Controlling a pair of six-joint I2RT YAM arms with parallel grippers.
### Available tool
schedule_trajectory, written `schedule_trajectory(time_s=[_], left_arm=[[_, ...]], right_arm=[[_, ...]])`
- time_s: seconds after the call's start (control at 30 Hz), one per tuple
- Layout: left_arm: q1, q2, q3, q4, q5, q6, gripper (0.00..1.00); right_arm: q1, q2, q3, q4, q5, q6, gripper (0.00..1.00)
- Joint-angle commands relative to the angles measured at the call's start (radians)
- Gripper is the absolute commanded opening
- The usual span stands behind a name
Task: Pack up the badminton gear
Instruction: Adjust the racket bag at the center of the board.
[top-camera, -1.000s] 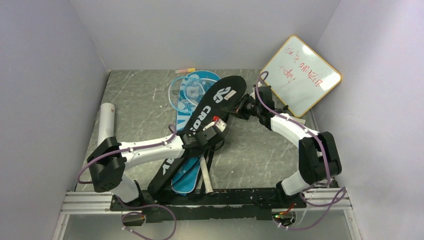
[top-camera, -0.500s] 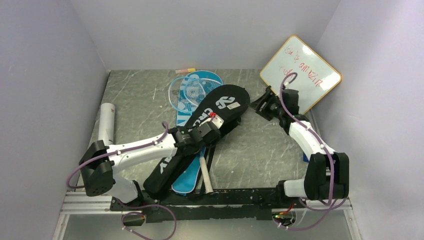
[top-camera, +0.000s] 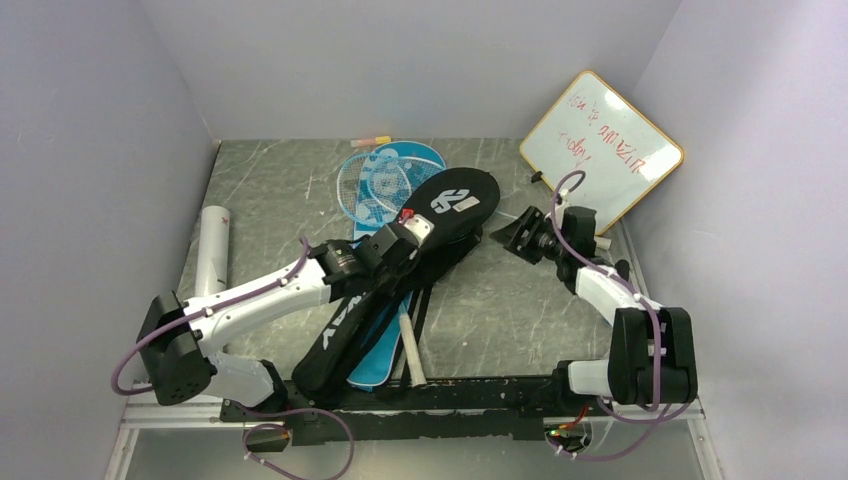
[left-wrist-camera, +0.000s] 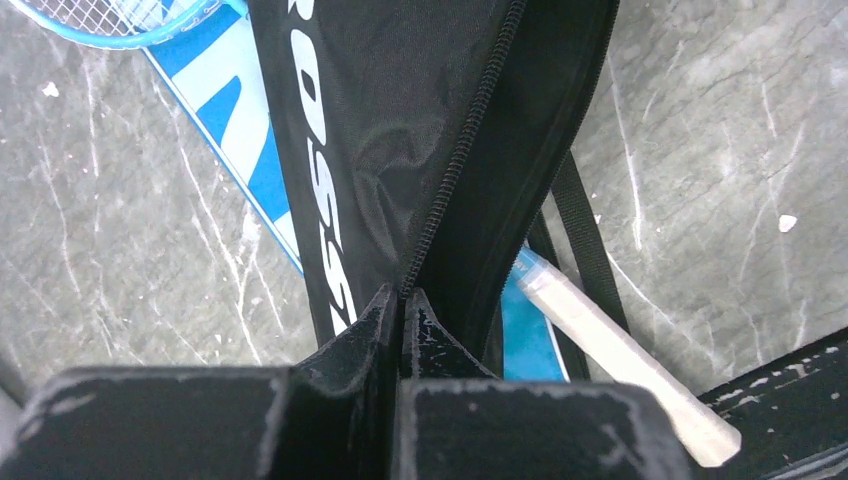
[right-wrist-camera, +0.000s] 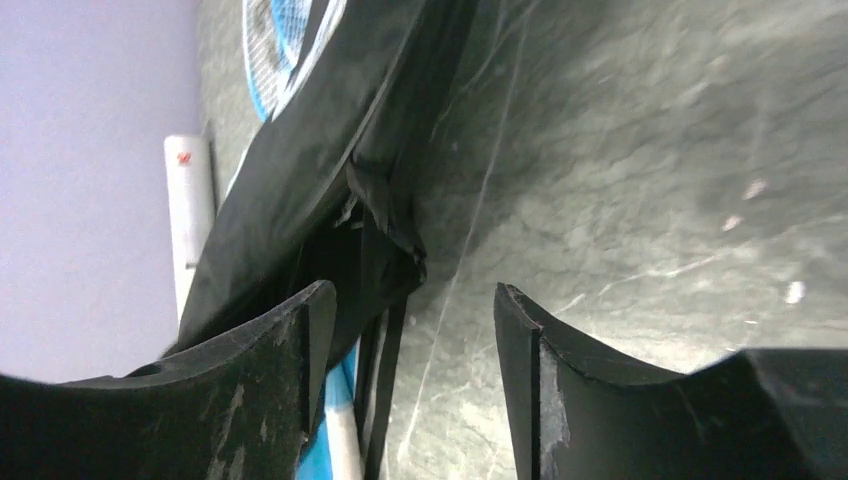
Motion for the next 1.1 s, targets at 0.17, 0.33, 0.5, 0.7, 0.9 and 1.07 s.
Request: schedule_trajectory(time_s=[0.17, 0.33, 0.5, 0.7, 0.9, 1.07], left_arm=[[0.026, -0.018, -0.005, 0.11, 0.118, 0.008, 0.05], [0.029, -0.005, -0.016, 0.126, 0.137, -0.003, 0.05], [0.029, -0.011, -0.02, 0.132, 0.149, -0.007, 0.05], [0.03, -0.008, -0.028, 0.137, 0.154, -0.007, 0.05], [0.03, -0.008, -0.029, 0.137, 0.154, -0.004, 0.05], [0.032, -0.014, -0.028, 0.134, 0.154, -0.002, 0.05]], right_arm=[[0.248, -0.002, -0.081, 0.211, -0.016, 0.084, 0.54], [0.312, 0.072, -0.162, 0.365, 0.051, 0.203, 0.63], [0.359, 0.159, -0.169, 0.464, 0.092, 0.261, 0.63], [0.402, 0.253, -0.141, 0.534, 0.141, 0.29, 0.57], [0.424, 0.327, -0.091, 0.572, 0.164, 0.305, 0.47], [0.427, 0.336, -0.082, 0.579, 0.169, 0.32, 0.28]])
